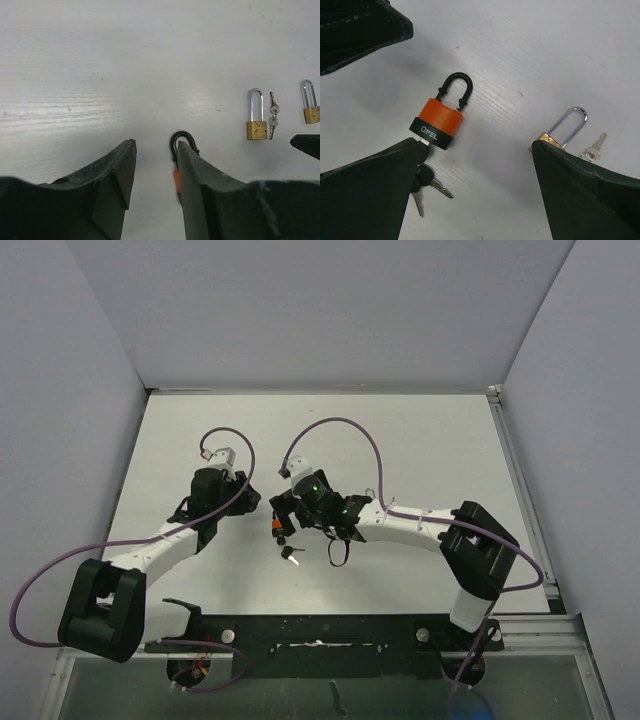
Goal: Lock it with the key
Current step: Pick up the lock from the center of the board.
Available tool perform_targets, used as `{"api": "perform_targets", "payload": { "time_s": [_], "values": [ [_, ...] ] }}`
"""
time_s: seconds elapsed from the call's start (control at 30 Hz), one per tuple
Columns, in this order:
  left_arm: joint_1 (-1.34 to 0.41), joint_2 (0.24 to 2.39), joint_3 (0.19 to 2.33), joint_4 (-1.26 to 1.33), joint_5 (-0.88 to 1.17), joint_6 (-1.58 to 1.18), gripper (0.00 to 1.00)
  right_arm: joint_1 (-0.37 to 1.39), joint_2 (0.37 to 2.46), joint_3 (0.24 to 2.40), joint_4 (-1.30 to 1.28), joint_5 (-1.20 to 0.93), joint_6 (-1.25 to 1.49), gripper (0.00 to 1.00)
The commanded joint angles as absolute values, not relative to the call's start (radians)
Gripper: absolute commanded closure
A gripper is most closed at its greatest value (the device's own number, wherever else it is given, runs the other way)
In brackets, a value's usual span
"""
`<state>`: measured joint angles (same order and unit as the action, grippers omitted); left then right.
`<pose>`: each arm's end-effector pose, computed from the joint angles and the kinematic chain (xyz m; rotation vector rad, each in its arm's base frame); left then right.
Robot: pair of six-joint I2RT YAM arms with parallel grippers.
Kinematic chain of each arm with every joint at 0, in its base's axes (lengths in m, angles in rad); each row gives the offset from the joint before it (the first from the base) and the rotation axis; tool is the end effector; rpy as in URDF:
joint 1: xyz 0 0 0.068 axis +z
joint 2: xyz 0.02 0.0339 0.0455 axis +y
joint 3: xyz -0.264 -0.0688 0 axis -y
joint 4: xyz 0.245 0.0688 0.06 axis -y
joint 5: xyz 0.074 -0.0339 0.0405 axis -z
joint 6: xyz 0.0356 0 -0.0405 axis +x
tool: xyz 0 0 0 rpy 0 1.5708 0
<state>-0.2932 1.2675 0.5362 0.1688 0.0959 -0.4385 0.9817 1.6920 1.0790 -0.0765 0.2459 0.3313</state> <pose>0.2442 -0.0773 0.1881 -0.1005 2.1751 -0.5271 0.2131 0.3033 0.2146 -0.5993 2.1910 0.4307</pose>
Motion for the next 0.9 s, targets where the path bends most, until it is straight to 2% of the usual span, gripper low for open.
{"api": "perform_targets", "payload": {
  "time_s": [0.0, 0.17, 0.87],
  "values": [
    [-0.27, 1.213, 0.512, 0.219, 0.054, -0.466, 0.63, 0.999, 1.783, 1.218, -0.046, 0.236, 0.366, 0.0],
    [-0.261, 1.178, 0.466, 0.223, 0.038, -0.476, 0.63, 1.006, 1.884, 1.322, -0.082, 0.207, 0.398, 0.0],
    [-0.25, 1.169, 0.433, 0.222, 0.025, -0.482, 0.62, 1.049, 2.073, 1.455, -0.227, 0.262, 0.415, 0.03]
  ]
}}
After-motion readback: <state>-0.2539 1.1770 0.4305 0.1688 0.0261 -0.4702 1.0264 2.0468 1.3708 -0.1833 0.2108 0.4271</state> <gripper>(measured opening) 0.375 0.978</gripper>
